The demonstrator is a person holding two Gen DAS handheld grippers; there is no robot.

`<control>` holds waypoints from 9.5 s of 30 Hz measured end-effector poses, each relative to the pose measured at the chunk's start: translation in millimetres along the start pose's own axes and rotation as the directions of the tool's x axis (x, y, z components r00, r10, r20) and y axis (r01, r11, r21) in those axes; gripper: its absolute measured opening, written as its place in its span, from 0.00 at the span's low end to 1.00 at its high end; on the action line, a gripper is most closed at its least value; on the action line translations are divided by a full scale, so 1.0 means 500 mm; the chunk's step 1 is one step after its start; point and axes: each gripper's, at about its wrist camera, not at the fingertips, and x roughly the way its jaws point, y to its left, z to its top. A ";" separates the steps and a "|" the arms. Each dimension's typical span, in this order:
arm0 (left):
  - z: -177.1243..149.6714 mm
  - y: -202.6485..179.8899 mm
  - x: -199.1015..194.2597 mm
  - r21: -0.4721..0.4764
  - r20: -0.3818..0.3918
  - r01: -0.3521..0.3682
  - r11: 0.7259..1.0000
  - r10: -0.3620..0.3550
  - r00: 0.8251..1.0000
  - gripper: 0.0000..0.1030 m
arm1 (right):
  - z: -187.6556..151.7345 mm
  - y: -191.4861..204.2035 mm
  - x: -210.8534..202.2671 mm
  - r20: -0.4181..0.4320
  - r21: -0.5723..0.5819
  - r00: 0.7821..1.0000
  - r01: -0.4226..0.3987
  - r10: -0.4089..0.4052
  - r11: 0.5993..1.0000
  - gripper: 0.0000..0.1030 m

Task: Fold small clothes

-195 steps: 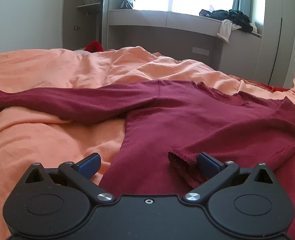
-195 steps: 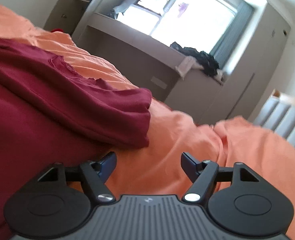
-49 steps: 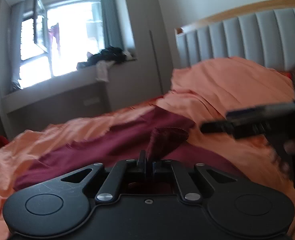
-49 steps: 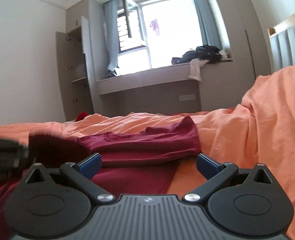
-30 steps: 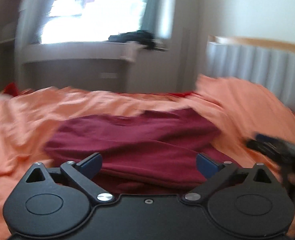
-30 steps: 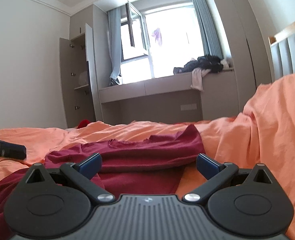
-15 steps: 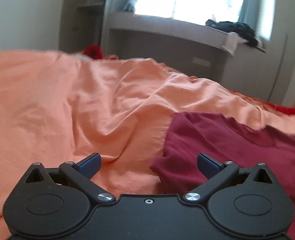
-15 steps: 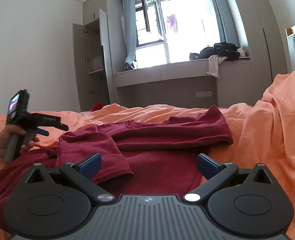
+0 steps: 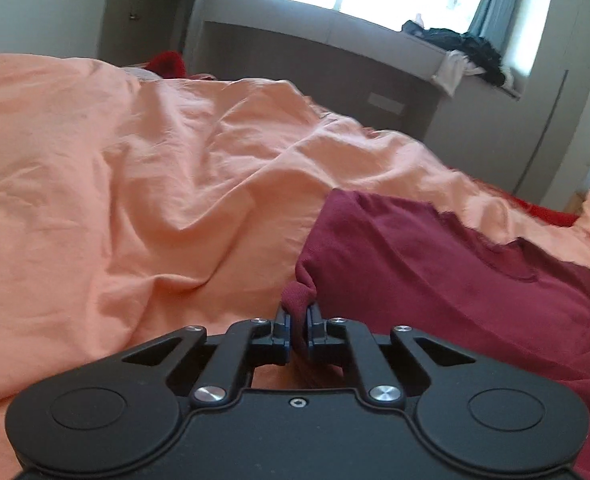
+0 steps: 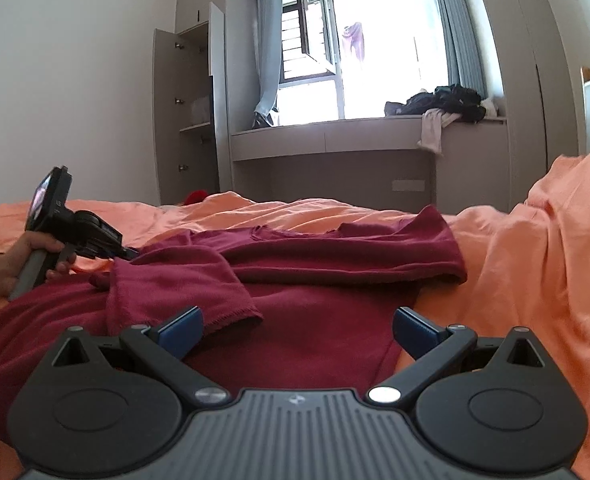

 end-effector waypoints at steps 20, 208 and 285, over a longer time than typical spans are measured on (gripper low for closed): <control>-0.078 -0.098 -0.309 0.096 0.267 0.058 0.994 -0.082 0.960 0.99 | -0.007 0.044 -0.092 0.090 -0.211 0.995 -0.016 0.036 0.977 1.00; -0.131 -0.132 -0.242 0.134 0.035 -0.075 0.988 0.071 0.997 0.67 | 0.065 -0.137 0.176 -0.072 -0.152 0.923 0.364 -0.377 0.919 1.00; -0.215 -0.053 -0.400 0.063 0.168 -0.162 0.985 0.149 0.974 0.99 | 0.046 -0.072 0.084 -0.140 -0.168 0.952 0.247 -0.271 0.954 1.00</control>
